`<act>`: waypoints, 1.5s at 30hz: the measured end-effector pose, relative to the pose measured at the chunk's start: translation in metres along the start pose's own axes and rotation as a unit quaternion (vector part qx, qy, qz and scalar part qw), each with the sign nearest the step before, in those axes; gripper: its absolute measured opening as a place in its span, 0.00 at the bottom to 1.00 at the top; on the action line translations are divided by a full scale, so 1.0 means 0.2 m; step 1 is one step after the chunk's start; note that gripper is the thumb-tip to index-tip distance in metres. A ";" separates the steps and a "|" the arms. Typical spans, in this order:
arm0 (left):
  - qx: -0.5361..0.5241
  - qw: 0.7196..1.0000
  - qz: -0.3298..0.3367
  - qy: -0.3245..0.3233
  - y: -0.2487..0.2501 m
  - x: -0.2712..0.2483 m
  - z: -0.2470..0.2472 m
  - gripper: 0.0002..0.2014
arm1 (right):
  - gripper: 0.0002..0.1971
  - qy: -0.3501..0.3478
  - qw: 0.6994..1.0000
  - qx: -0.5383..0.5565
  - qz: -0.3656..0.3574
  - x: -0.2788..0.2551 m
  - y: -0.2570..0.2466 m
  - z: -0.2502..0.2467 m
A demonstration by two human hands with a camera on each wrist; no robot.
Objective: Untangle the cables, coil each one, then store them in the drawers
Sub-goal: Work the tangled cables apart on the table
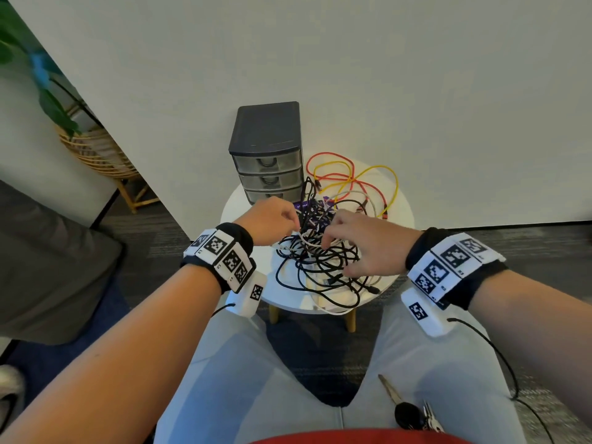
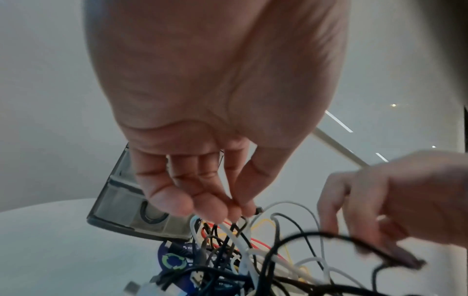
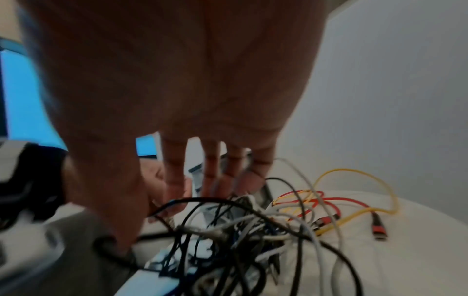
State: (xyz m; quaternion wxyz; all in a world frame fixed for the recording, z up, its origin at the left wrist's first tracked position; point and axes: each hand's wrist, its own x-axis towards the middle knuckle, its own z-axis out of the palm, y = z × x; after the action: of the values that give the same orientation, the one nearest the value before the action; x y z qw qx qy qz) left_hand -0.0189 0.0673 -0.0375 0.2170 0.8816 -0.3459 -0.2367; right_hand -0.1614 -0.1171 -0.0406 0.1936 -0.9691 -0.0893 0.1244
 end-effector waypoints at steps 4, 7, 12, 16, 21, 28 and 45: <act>0.035 0.998 0.013 -0.056 0.03 -0.04 0.01 0.11 | 0.14 0.024 0.999 -0.030 0.028 0.08 0.06 0.06; 0.034 0.997 0.037 -0.055 0.03 -0.04 0.05 0.09 | 0.11 0.067 0.995 0.053 0.060 0.10 0.13 0.07; -0.008 0.995 0.102 0.019 0.03 -0.02 0.15 0.09 | 0.08 0.116 0.966 0.197 0.124 0.10 0.22 0.07; -0.069 0.983 0.128 0.115 0.05 0.00 0.21 0.04 | 0.06 0.122 0.947 0.257 0.147 0.11 0.23 0.08; -0.025 0.976 0.185 0.111 0.11 -0.02 0.20 0.06 | 0.03 0.113 0.939 0.271 0.179 0.14 0.23 0.09; 0.247 0.959 0.140 -0.013 0.16 0.01 0.28 0.09 | 0.05 0.090 0.943 0.260 0.190 0.17 0.17 0.08; 0.102 0.973 0.205 0.033 0.12 -0.03 0.22 0.07 | 0.19 0.003 0.979 0.160 0.127 0.10 0.15 0.06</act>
State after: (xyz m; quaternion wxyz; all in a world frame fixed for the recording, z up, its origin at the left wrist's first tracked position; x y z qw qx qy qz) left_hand -0.0602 0.0458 -0.0574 0.1812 0.8168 -0.5341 -0.1217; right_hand -0.1422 -0.1362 -0.0677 0.3295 -0.9292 0.0561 0.1577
